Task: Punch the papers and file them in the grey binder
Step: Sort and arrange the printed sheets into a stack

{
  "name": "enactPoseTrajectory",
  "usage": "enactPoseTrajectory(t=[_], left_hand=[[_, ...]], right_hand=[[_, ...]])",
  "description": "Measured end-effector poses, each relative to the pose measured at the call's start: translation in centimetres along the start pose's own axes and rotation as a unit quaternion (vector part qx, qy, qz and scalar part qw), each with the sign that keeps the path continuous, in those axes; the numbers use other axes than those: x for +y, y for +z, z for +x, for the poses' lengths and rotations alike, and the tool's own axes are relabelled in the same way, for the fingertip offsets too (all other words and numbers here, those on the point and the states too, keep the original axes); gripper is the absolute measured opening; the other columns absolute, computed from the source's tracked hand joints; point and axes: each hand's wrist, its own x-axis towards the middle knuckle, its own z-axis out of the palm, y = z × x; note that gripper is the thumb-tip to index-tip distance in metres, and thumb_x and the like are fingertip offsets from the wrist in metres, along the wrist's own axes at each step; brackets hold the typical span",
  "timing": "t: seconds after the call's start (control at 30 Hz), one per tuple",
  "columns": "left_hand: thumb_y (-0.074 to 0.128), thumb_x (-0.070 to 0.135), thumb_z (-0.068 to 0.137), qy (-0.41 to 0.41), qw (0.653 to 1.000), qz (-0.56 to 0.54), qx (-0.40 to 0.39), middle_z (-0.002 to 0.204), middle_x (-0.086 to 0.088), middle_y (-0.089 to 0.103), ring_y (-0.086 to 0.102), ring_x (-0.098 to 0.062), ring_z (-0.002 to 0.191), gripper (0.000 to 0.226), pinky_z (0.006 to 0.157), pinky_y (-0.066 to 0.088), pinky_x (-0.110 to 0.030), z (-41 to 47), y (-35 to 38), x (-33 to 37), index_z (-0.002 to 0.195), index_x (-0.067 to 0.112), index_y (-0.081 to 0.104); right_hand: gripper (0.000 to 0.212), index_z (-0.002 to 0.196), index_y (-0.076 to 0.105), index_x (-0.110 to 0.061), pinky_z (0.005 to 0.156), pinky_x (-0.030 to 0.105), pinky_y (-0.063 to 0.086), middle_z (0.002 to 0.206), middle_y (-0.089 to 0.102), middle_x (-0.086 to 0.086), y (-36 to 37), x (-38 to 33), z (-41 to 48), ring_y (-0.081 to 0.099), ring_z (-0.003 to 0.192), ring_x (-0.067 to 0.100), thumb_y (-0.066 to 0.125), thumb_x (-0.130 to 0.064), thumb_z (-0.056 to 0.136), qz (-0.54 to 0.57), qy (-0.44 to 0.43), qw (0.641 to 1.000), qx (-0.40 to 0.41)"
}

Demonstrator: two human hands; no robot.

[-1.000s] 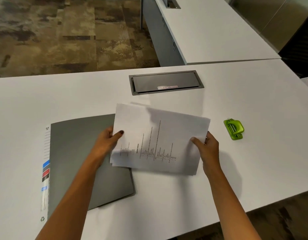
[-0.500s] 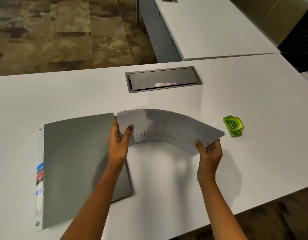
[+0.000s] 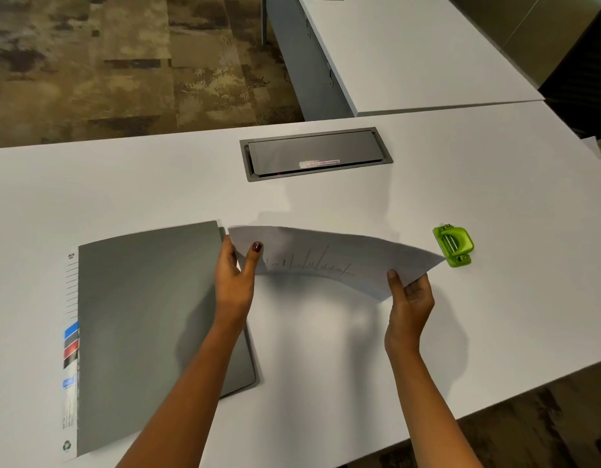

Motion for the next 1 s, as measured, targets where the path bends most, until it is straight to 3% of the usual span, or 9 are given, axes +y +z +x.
enactPoseTrajectory(t=[0.1, 0.23, 0.37, 0.5, 0.63, 0.87, 1.0], left_hand=[[0.056, 0.021, 0.094, 0.003, 1.000, 0.004, -0.005, 0.115, -0.001, 0.064, 0.059, -0.019, 0.111, 0.032, 0.101, 0.046, -0.040, 0.3, 0.4, 0.0, 0.124, 0.013, 0.052], [0.055, 0.020, 0.094, 0.010, 1.000, -0.004, 0.002, 0.116, -0.001, 0.063, 0.060, -0.016, 0.110, 0.032, 0.097, 0.047, -0.032, 0.5, 0.6, 0.2, 0.125, 0.013, 0.050], [0.058, 0.018, 0.092, 0.011, 1.000, 0.020, -0.002, 0.114, -0.002, 0.061, 0.058, -0.013, 0.107, 0.029, 0.094, 0.047, -0.027, 0.6, 0.5, -0.3, 0.120, 0.019, 0.048], [0.056, 0.019, 0.093, -0.001, 1.000, 0.031, 0.003, 0.110, -0.019, 0.062, 0.061, -0.022, 0.100, 0.037, 0.086, 0.050, -0.028, 0.3, 0.9, -0.3, 0.124, -0.001, 0.050], [0.055, 0.032, 0.089, 0.000, 1.000, 0.019, -0.004, 0.119, -0.004, 0.063, 0.059, -0.019, 0.112, 0.049, 0.096, 0.049, -0.036, 0.3, 0.9, -0.2, 0.133, 0.011, 0.047], [0.054, 0.015, 0.094, 0.016, 0.997, 0.070, -0.025, 0.109, 0.012, 0.062, 0.060, -0.006, 0.104, 0.032, 0.094, 0.050, -0.028, 0.6, 0.3, -0.5, 0.115, 0.037, 0.049], [0.058, 0.017, 0.092, 0.031, 0.994, 0.096, -0.031, 0.107, 0.009, 0.064, 0.063, -0.013, 0.101, 0.027, 0.090, 0.051, -0.031, 1.3, -0.4, 0.3, 0.115, 0.030, 0.053]], right_hand=[[0.035, 0.118, 0.056, -0.026, 0.080, 0.015, 0.052, 0.107, 0.066, -0.007, 0.2, -0.3, 0.2, 0.063, 0.100, 0.008, 0.064, -0.010, 0.087, -0.003, -0.011, 1.000, 0.016], [0.036, 0.119, 0.056, -0.023, 0.085, 0.018, 0.053, 0.108, 0.066, -0.009, 0.2, -0.5, 0.4, 0.064, 0.102, 0.008, 0.065, -0.009, 0.086, 0.010, -0.018, 0.999, 0.028], [0.035, 0.115, 0.057, -0.023, 0.078, 0.014, 0.051, 0.107, 0.066, -0.007, -0.4, 0.2, 0.4, 0.064, 0.100, 0.008, 0.065, -0.007, 0.086, 0.000, -0.001, 1.000, 0.012], [0.033, 0.117, 0.057, -0.024, 0.076, 0.012, 0.051, 0.105, 0.066, -0.007, -0.4, 0.3, 0.5, 0.064, 0.095, 0.004, 0.063, -0.010, 0.088, -0.011, 0.006, 1.000, 0.015], [0.032, 0.116, 0.057, -0.024, 0.079, 0.014, 0.052, 0.105, 0.067, -0.010, -0.6, 0.4, 0.5, 0.065, 0.096, 0.003, 0.063, -0.011, 0.088, -0.017, 0.002, 1.000, 0.010], [0.025, 0.111, 0.059, -0.023, 0.088, 0.031, 0.052, 0.105, 0.067, -0.001, -1.4, 1.2, 0.5, 0.064, 0.099, 0.012, 0.063, -0.013, 0.088, -0.077, 0.028, 0.996, -0.025], [0.020, 0.102, 0.063, -0.025, 0.085, 0.033, 0.053, 0.102, 0.069, -0.002, -1.9, 0.4, 1.1, 0.066, 0.095, 0.017, 0.065, -0.012, 0.087, -0.088, 0.036, 0.994, -0.050]])
